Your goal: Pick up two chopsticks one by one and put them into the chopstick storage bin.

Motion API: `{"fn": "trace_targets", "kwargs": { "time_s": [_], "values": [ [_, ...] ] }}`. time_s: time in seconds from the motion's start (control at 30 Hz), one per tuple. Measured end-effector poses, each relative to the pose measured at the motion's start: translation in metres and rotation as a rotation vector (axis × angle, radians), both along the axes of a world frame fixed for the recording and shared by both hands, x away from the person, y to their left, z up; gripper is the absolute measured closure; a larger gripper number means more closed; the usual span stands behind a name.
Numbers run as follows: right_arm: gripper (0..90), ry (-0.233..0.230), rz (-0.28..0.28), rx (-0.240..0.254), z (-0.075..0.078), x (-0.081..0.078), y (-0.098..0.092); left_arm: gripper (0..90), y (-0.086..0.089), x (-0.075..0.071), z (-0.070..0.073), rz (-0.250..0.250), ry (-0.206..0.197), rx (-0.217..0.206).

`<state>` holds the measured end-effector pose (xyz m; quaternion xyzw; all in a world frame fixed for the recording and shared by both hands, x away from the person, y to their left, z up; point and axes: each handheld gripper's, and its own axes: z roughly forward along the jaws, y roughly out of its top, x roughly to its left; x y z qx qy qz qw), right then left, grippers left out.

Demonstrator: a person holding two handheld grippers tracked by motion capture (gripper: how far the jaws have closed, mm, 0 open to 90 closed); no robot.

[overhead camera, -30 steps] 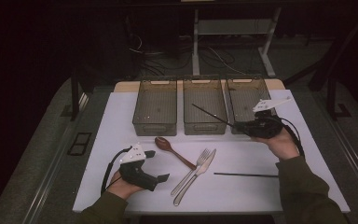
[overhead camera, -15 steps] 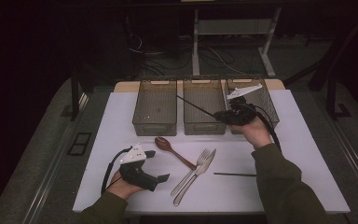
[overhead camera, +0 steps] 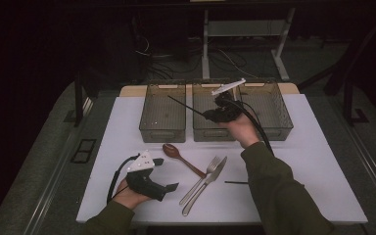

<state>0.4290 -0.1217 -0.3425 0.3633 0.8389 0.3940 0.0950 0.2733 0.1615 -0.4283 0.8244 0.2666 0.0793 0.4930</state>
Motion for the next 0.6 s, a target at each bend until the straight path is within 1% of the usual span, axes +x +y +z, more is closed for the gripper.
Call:
{"fn": "trace_targets", "kwargs": {
  "time_s": [0.07, 0.1, 0.13, 0.2, 0.23, 0.27, 0.33, 0.4, 0.5, 0.53, 0.6],
  "values": [
    [85.8, 0.003, -0.003, -0.017, -0.001, 0.005, 0.010, 0.0, 0.000, 0.000, 0.000, 0.001, 0.001, -0.005],
    [85.8, 0.003, -0.003, -0.017, -0.001, 0.005, 0.010, 0.0, 0.000, 0.000, 0.000, 0.000, 0.001, -0.008],
    [85.8, 0.015, -0.005, -0.031, -0.002, 0.010, 0.020, 0.0, 0.000, 0.000, 0.000, -0.002, -0.001, -0.005],
    [85.8, 0.023, -0.009, -0.042, -0.004, 0.016, 0.029, 0.0, 0.000, 0.000, 0.001, -0.003, 0.002, -0.008],
    [85.8, 0.023, -0.009, -0.042, -0.004, 0.016, 0.029, 0.0, 0.000, -0.001, 0.001, -0.005, 0.002, -0.006],
    [85.8, 0.030, -0.018, -0.047, -0.006, 0.021, 0.037, 0.0, 0.000, 0.000, 0.001, -0.008, -0.002, -0.005],
    [85.8, 0.038, -0.023, -0.042, -0.008, 0.024, 0.040, 0.0, -0.001, 0.000, 0.001, -0.008, 0.001, -0.013],
    [85.8, 0.044, -0.033, -0.044, -0.012, 0.030, 0.050, 0.0, -0.001, 0.000, 0.001, -0.010, 0.003, -0.014],
    [85.8, 0.050, -0.028, -0.051, -0.014, 0.035, 0.061, 0.0, 0.000, 0.000, 0.001, -0.014, 0.002, -0.011],
    [85.8, 0.050, -0.028, -0.051, -0.014, 0.035, 0.061, 0.0, 0.000, 0.000, 0.001, -0.014, 0.003, -0.011],
    [85.8, 0.048, -0.031, -0.051, -0.015, 0.037, 0.067, 0.0, 0.000, 0.000, 0.001, -0.015, 0.002, -0.011]
  ]
}}
